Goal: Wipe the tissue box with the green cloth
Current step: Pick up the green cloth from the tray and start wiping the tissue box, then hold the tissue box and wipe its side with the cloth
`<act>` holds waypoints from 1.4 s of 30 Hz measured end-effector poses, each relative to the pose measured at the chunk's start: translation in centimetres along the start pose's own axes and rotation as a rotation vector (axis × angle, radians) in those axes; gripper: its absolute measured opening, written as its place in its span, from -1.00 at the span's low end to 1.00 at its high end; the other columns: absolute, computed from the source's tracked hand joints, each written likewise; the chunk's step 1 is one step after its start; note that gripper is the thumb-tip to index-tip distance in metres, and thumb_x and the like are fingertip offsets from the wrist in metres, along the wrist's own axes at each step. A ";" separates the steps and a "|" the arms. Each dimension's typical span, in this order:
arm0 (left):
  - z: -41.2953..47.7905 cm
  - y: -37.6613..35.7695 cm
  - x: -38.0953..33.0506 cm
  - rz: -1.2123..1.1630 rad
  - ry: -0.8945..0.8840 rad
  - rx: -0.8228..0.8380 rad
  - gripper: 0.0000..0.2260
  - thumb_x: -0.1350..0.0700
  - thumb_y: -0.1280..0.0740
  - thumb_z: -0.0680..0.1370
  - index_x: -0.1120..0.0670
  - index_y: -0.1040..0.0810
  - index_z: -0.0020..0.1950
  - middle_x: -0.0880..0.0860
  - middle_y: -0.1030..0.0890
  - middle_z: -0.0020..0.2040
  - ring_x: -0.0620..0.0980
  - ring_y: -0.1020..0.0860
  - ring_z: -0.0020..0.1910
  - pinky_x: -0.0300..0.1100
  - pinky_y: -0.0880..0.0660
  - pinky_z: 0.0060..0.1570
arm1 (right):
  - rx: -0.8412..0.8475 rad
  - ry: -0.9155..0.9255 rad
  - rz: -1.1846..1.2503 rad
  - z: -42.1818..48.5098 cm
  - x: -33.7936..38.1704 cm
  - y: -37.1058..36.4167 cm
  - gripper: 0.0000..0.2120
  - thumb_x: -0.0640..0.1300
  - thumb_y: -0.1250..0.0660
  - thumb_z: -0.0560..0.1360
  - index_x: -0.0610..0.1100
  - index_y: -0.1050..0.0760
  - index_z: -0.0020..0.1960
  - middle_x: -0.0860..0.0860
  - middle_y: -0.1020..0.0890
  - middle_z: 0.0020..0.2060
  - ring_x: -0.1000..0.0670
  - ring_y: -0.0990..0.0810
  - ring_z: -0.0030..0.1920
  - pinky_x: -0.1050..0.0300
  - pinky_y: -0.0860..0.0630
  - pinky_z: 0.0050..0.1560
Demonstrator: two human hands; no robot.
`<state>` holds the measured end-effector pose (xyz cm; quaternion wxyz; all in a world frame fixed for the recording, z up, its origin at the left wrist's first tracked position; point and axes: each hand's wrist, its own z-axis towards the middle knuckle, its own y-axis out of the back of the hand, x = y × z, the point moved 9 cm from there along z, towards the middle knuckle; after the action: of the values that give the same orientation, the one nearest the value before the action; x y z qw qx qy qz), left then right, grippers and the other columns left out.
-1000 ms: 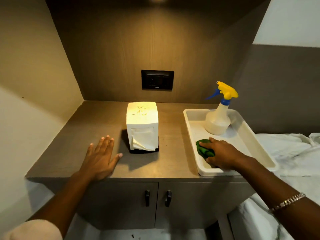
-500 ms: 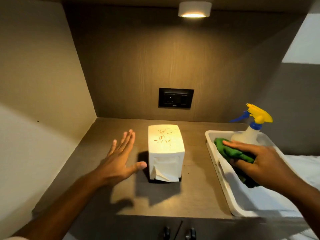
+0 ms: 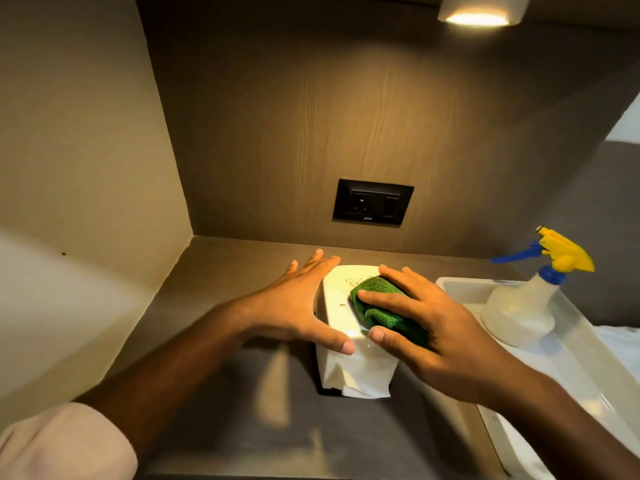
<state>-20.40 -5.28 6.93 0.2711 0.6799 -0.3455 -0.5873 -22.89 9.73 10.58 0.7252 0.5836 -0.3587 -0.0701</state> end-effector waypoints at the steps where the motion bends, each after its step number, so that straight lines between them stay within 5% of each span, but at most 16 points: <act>1: 0.0 0.2 0.3 -0.033 0.016 -0.011 0.13 -0.23 -0.56 0.23 -0.11 0.12 0.56 -0.06 0.21 0.58 -0.06 0.32 0.47 -0.04 0.22 0.42 | -0.023 -0.007 -0.016 0.6 0.1 -0.1 -0.48 0.41 -0.08 0.40 0.41 -0.26 0.36 0.27 -0.14 0.53 0.08 -0.04 0.55 -0.06 -0.18 0.50; 7: 0.0 0.6 -0.9 0.034 -0.023 0.010 0.05 -0.15 -0.56 0.28 -0.07 0.05 0.55 -0.05 0.14 0.59 -0.25 0.29 0.27 -0.12 0.37 0.30 | -0.144 -0.069 -0.091 2.7 -0.7 0.5 -0.56 0.07 -0.28 0.52 0.22 -0.37 0.39 0.09 -0.31 0.50 -0.06 -0.34 0.46 -0.07 -0.40 0.39; 14: -0.3 0.8 -1.1 0.043 -0.035 0.025 0.06 -0.14 -0.55 0.29 -0.06 0.08 0.57 -0.05 0.14 0.59 -0.27 0.31 0.24 -0.17 0.39 0.22 | -0.173 0.212 -0.268 0.3 3.1 -0.8 -0.53 -0.01 -0.44 0.41 0.15 -0.49 0.31 0.02 -0.46 0.42 -0.15 -0.37 0.45 -0.10 -0.48 0.27; 22: -0.1 0.6 0.4 -0.084 0.023 -0.013 0.03 -0.15 -0.61 0.20 -0.15 -0.06 0.51 -0.05 0.10 0.59 0.06 0.25 0.51 0.06 0.29 0.40 | -0.231 -0.021 -0.295 0.4 1.5 -0.1 -0.50 -0.07 -0.52 0.35 0.11 -0.54 0.27 -0.05 -0.54 0.34 -0.23 -0.54 0.30 -0.17 -0.55 0.16; 27: 0.1 0.3 1.0 -0.219 -0.027 -0.056 -0.07 -0.10 -0.62 0.19 -0.20 -0.19 0.43 -0.02 -0.08 0.56 0.04 0.14 0.54 0.09 0.33 0.43 | -0.137 0.083 -0.288 2.1 4.4 -1.1 -0.54 0.05 -0.38 0.45 0.21 -0.42 0.34 0.06 -0.44 0.43 -0.15 -0.34 0.47 -0.16 -0.54 0.22; 30: 0.5 0.0 1.4 -0.223 -0.022 -0.080 -0.07 -0.14 -0.63 0.16 -0.26 -0.19 0.41 -0.14 -0.01 0.54 -0.03 0.23 0.51 0.11 0.34 0.44 | -0.124 -0.050 -0.272 4.8 3.0 -0.8 -0.55 0.07 -0.29 0.52 0.23 -0.33 0.39 0.07 -0.33 0.49 -0.14 -0.21 0.52 -0.18 -0.44 0.33; 33: 0.9 -0.3 2.4 -0.202 0.027 -0.104 0.02 -0.30 -0.61 0.00 -0.38 -0.18 0.37 -0.08 0.02 0.59 0.13 0.17 0.55 0.20 0.20 0.46 | -0.154 -0.195 -0.272 5.4 0.6 0.0 -0.51 0.00 -0.35 0.50 0.19 -0.35 0.40 0.01 -0.36 0.48 -0.15 -0.33 0.45 -0.14 -0.42 0.37; 36: 0.9 -0.3 2.5 -0.198 0.061 -0.082 0.05 -0.26 -0.61 -0.01 -0.33 -0.17 0.39 -0.12 0.03 0.58 0.16 0.11 0.54 0.19 0.04 0.48 | -0.221 -0.274 -0.157 3.8 -0.9 1.3 -0.58 -0.04 -0.35 0.51 0.11 -0.44 0.35 0.00 -0.50 0.38 -0.11 -0.47 0.34 -0.11 -0.46 0.32; 42: 1.7 0.9 0.4 -0.016 -0.021 0.087 -0.09 -0.15 -0.63 0.12 -0.18 -0.25 0.36 -0.15 -0.30 0.36 -0.01 -0.20 0.41 -0.02 -0.20 0.37 | -0.324 -0.362 0.356 -2.7 -4.8 2.9 -0.72 -0.11 -0.40 0.49 0.08 -0.61 0.18 0.09 -0.70 0.03 0.12 -0.62 -0.01 0.21 -0.50 0.03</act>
<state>-22.23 -6.10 7.11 0.2331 0.6874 -0.3681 -0.5810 -25.68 15.29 10.90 0.7338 0.3663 -0.5632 -0.1011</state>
